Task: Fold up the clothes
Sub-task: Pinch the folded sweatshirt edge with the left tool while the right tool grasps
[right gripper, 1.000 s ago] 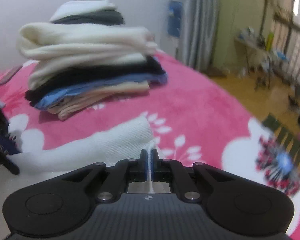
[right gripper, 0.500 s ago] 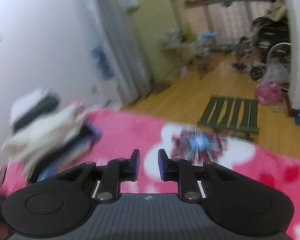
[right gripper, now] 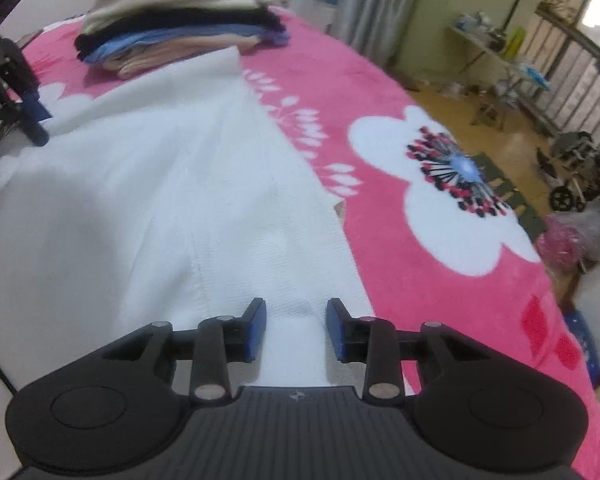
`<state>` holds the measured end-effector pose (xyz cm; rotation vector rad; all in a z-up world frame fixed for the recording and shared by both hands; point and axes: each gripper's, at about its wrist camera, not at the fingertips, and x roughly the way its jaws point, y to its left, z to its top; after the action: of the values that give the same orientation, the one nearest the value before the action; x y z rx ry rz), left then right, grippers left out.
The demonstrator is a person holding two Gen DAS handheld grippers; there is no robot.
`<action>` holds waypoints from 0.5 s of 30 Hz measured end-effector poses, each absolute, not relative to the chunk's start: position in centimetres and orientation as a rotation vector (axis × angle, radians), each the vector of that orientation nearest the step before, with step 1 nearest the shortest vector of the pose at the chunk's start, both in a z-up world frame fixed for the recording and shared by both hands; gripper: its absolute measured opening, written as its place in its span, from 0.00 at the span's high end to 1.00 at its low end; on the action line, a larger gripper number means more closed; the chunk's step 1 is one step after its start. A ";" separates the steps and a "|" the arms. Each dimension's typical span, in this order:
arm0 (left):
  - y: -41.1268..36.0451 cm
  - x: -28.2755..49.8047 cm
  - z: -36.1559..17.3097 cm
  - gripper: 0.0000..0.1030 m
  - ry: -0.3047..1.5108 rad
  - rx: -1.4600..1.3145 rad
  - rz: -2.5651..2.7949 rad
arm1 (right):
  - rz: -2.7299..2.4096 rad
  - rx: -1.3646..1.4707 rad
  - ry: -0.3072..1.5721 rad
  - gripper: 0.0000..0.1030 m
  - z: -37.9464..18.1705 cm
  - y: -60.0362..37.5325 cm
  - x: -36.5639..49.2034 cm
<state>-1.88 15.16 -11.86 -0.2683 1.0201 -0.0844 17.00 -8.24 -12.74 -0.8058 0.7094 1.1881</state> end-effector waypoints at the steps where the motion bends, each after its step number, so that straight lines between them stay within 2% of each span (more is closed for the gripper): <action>1: 15.2 -1.9 -11.9 0.77 1.020 -0.268 -0.086 | 1.195 -0.804 0.718 0.80 -12.7 -8.2 17.1; 2: 15.2 -1.9 -11.9 0.77 1.019 -0.268 -0.088 | 1.197 -0.802 0.720 0.96 -12.5 -8.2 17.1; 10: 15.4 -2.2 -12.0 0.77 1.009 -0.275 -0.090 | 1.028 -0.749 0.572 0.98 -9.5 -9.7 16.9; 15: 15.3 -2.0 -12.0 0.77 1.008 -0.271 -0.090 | 0.943 -0.786 0.602 0.97 -14.1 -8.6 18.1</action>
<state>-2.02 15.31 -11.97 -0.2713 1.0081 -0.0897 18.06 -8.56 -14.09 -0.7865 0.6021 0.9433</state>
